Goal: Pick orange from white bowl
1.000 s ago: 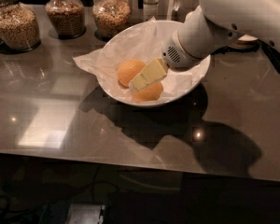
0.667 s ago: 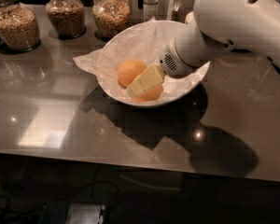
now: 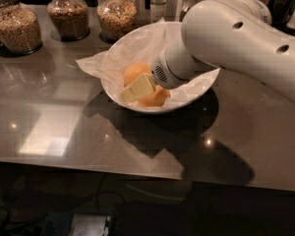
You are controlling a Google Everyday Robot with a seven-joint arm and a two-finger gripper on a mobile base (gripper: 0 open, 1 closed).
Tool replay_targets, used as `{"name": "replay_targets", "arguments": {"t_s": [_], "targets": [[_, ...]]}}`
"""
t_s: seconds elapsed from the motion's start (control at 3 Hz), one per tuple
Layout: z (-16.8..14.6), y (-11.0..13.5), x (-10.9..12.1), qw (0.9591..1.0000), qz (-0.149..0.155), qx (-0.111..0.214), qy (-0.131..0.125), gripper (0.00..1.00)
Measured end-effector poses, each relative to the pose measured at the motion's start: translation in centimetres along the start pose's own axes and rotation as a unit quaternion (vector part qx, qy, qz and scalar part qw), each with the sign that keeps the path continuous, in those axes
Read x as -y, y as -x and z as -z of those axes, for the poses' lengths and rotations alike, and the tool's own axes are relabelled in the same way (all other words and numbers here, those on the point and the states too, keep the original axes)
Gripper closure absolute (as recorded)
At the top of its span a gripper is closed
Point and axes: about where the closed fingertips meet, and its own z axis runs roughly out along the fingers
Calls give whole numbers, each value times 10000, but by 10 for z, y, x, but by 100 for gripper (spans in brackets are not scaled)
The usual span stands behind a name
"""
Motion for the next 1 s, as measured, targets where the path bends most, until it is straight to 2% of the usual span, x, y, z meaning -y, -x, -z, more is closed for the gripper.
{"name": "replay_targets", "arguments": {"t_s": [0.33, 0.67, 1.0], "targets": [[1, 0, 0, 10000, 0, 2, -2, 0], [11, 20, 35, 9987, -66, 373, -342, 0], [41, 37, 77, 9960, -146, 700, -530, 0]]}}
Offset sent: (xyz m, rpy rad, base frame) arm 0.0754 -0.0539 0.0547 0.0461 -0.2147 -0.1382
